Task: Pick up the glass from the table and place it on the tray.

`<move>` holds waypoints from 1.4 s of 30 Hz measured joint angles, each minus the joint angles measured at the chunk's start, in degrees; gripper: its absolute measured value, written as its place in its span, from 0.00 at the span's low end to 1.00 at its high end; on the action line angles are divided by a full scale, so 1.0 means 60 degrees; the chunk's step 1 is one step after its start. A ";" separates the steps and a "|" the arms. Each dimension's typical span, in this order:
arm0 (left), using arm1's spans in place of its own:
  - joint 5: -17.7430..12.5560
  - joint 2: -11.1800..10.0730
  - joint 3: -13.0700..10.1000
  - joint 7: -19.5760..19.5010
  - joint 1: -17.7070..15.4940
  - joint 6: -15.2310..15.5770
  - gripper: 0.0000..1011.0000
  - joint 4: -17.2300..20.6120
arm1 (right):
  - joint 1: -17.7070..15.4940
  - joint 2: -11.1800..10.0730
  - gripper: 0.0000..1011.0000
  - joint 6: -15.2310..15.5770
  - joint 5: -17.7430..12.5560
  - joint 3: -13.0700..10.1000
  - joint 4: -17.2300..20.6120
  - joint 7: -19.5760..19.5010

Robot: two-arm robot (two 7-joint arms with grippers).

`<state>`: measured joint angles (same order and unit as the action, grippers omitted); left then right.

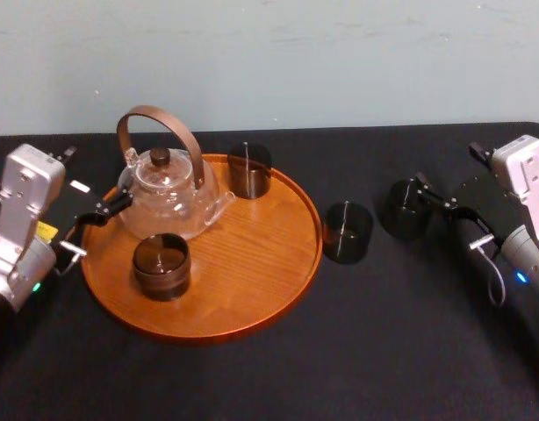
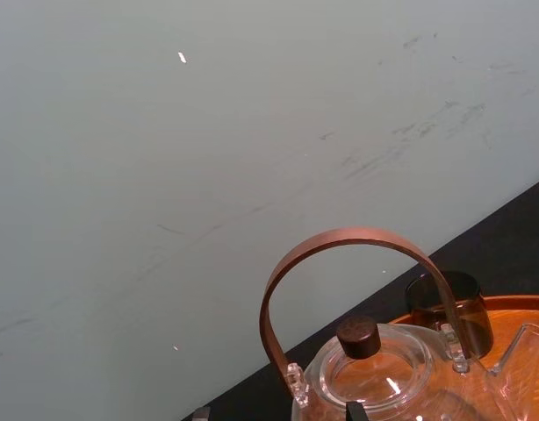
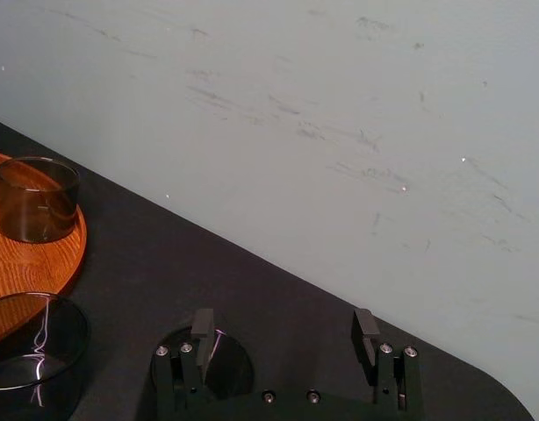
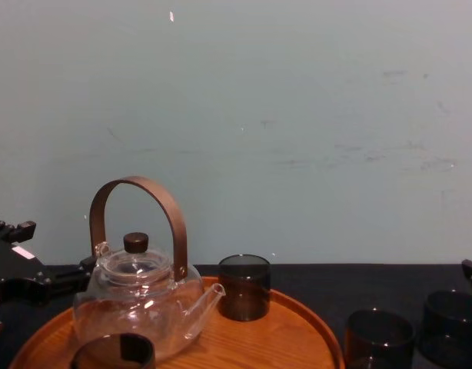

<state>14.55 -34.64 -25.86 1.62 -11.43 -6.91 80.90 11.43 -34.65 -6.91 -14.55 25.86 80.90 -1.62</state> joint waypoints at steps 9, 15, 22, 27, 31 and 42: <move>0.0000 0.0000 0.0000 0.0000 -0.0001 0.0000 0.99 0.0000 | 0.0000 0.0000 0.99 0.0000 -0.0001 0.0000 0.0000 0.0000; 0.0000 0.0000 0.0000 0.0000 -0.0001 0.0000 0.99 0.0000 | 0.0000 0.0000 0.99 0.0000 0.0000 0.0000 0.0000 0.0000; -0.0001 0.0001 0.0000 0.0000 -0.0001 0.0000 0.99 0.0000 | 0.0000 0.0000 0.99 0.0000 -0.0001 -0.0001 0.0000 0.0000; 0.0000 0.0000 0.0000 0.0000 -0.0001 0.0000 0.99 0.0000 | 0.0000 0.0000 0.99 0.0000 0.0000 0.0000 0.0000 0.0000; -0.0001 0.0000 0.0000 0.0000 0.0000 0.0000 0.99 0.0000 | 0.0000 0.0000 0.99 0.0000 -0.0001 0.0000 0.0000 0.0000; -0.0001 0.0000 0.0000 0.0000 -0.0001 0.0000 0.99 0.0000 | 0.0000 0.0001 0.99 0.0000 -0.0001 0.0000 0.0000 0.0000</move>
<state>14.55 -34.65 -25.86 1.62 -11.43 -6.91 80.90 11.43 -34.64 -6.91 -14.55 25.86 80.90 -1.62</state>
